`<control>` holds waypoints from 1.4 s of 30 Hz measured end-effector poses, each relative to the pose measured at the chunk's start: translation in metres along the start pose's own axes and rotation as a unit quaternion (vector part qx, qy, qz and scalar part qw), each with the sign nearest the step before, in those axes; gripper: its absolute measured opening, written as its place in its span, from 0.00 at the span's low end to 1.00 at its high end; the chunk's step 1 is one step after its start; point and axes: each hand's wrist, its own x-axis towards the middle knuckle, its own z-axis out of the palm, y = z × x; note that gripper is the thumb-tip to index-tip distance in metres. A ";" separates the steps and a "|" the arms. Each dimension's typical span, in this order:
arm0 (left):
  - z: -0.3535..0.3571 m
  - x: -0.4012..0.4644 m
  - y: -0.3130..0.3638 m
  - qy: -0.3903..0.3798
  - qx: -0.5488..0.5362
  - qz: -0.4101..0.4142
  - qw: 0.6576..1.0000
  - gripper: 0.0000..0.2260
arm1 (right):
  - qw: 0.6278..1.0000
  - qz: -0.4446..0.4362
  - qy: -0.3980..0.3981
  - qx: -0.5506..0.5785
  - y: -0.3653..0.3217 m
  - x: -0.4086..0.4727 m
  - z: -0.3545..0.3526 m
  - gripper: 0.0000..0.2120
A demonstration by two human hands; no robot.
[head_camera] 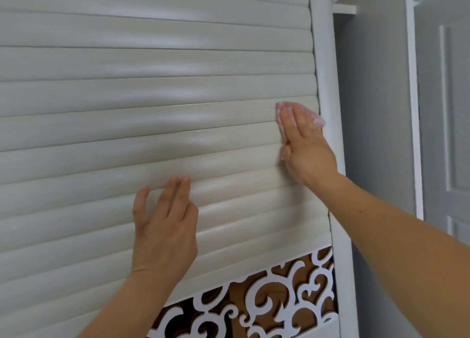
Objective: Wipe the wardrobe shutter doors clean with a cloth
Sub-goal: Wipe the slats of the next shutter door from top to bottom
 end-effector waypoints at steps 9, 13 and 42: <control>-0.005 -0.001 0.000 -0.037 0.001 -0.003 0.999 0.07 | 0.994 0.105 0.024 0.007 0.000 -0.028 0.019 0.29; -0.007 0.001 -0.004 -0.050 -0.008 0.005 0.999 0.07 | 0.969 0.228 0.029 0.093 -0.024 -0.065 0.037 0.35; -0.024 -0.038 -0.012 -0.138 -0.009 -0.001 0.990 0.08 | 0.984 0.177 -0.017 0.013 0.005 -0.123 0.052 0.36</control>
